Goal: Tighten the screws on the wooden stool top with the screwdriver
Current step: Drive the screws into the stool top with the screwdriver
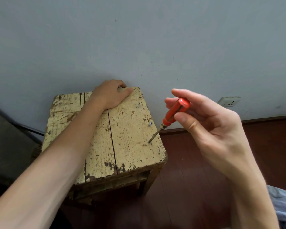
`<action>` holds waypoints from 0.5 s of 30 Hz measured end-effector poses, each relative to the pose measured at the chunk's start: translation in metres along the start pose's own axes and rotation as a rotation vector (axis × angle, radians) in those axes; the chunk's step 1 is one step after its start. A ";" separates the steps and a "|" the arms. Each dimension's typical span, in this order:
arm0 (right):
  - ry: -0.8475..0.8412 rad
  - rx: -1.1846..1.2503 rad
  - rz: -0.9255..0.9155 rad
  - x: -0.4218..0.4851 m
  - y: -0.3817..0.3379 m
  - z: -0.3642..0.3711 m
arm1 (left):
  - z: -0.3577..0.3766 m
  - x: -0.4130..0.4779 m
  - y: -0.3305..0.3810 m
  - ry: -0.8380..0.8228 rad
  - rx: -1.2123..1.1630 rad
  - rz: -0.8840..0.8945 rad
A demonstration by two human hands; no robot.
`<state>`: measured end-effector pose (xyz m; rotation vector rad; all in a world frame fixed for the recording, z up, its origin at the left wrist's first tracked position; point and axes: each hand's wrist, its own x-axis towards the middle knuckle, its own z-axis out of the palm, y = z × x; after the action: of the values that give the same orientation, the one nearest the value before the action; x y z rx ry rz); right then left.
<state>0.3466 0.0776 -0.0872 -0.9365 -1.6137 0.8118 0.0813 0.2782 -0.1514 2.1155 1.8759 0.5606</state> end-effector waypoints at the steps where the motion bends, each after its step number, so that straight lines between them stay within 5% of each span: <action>1: -0.003 0.024 0.007 0.000 0.000 0.000 | 0.000 0.000 0.000 0.000 0.003 0.002; 15: 0.061 -0.006 -0.017 0.004 0.004 0.012 | 0.003 0.002 -0.003 0.010 0.008 0.010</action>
<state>0.3351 0.0820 -0.0913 -0.9422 -1.5700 0.7596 0.0803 0.2809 -0.1553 2.1326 1.8769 0.5682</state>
